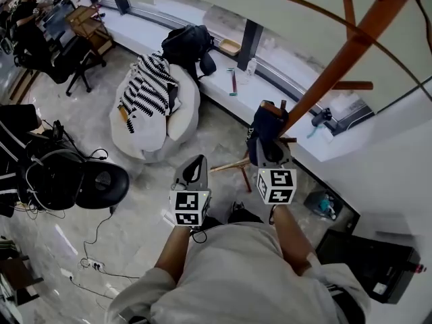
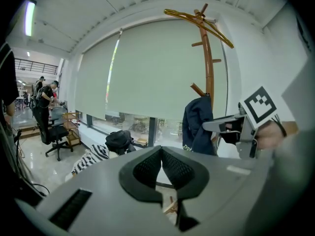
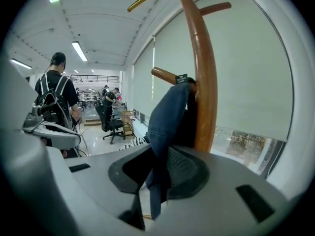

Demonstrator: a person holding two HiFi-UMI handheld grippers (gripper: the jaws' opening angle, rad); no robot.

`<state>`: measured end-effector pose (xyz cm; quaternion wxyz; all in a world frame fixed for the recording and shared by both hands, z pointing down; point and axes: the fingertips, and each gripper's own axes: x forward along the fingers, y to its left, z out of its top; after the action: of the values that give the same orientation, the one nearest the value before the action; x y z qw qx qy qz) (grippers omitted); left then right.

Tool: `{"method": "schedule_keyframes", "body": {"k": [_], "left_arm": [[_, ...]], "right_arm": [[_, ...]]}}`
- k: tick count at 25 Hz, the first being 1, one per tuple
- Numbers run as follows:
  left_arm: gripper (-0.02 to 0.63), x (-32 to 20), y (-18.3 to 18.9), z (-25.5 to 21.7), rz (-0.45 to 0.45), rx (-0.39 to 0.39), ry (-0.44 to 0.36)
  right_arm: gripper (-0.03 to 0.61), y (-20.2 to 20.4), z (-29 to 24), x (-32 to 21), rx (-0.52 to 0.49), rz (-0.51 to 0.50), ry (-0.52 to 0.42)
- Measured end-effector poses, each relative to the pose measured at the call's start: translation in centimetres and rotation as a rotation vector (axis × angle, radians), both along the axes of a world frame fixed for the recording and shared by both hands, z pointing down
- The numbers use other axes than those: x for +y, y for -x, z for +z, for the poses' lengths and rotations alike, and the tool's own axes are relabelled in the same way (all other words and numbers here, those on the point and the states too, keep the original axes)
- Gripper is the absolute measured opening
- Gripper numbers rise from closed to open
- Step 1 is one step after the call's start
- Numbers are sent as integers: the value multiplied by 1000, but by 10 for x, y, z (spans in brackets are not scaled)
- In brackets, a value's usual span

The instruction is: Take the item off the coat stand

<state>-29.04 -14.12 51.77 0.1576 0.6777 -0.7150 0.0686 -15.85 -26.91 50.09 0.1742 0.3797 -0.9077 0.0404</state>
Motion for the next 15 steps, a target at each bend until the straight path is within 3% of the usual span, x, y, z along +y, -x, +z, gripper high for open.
{"method": "schedule_keyframes", "body": {"k": [15], "left_arm": [[11,-1,6,-10,-19,-13,-26]], "right_arm": [[57,25,-37,12,-28,-101,-113]]}}
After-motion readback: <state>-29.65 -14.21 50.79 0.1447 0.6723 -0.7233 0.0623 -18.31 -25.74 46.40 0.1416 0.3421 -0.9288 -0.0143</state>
